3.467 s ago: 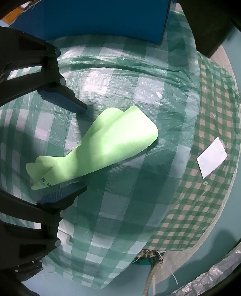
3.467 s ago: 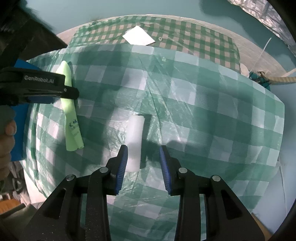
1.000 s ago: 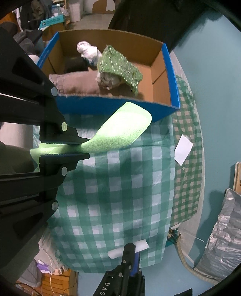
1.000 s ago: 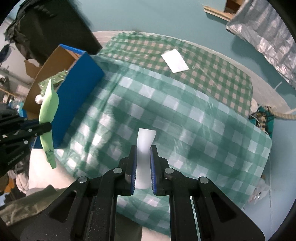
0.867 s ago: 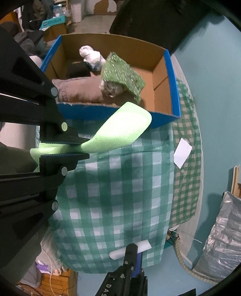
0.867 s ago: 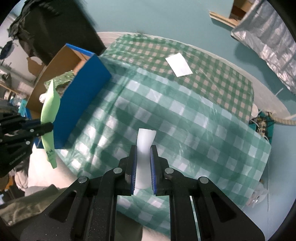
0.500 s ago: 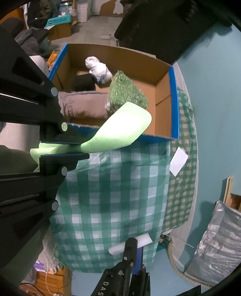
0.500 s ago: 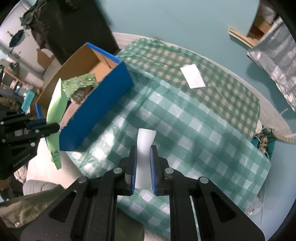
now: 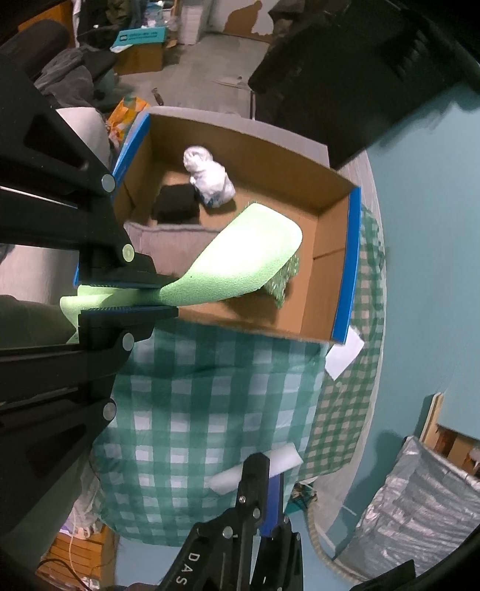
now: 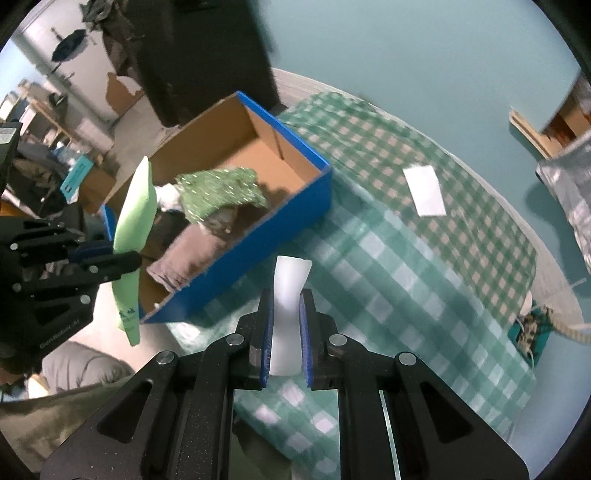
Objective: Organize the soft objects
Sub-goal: 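Lift the foam strip with the left tool while the right tool carries the cylinder toward the box, then open the left gripper over the box while the right gripper releases the cylinder inside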
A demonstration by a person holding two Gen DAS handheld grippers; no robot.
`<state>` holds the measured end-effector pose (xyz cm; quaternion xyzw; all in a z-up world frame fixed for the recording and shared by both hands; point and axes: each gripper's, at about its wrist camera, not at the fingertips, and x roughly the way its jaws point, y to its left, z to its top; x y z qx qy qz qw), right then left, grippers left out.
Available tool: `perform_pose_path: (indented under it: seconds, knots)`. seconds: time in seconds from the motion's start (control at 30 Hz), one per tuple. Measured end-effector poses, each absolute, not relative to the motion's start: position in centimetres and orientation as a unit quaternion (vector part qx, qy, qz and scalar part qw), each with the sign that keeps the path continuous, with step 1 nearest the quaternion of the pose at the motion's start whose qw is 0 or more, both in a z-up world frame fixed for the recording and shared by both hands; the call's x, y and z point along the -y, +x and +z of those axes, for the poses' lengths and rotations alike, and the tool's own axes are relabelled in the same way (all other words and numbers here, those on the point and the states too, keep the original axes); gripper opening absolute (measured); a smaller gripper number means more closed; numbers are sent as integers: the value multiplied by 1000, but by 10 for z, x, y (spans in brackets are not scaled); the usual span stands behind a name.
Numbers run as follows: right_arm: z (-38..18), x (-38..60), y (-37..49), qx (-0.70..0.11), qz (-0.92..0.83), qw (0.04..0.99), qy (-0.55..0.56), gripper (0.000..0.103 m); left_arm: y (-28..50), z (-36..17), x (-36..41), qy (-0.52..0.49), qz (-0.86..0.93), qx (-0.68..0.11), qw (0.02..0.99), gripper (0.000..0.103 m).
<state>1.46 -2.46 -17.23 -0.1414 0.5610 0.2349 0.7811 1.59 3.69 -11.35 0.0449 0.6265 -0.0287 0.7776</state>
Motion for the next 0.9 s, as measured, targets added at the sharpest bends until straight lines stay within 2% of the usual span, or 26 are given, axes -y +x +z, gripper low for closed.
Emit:
perform_pose_path:
  seconds: [0.47, 0.9]
  knots:
    - [-178, -57, 39, -554, 279, 765, -173, 11, 25, -116, -103, 5, 17, -626, 780, 8]
    - [-213, -103, 59, -577, 281, 745, -180, 12, 51, -155, -169, -59, 73, -635, 767, 8]
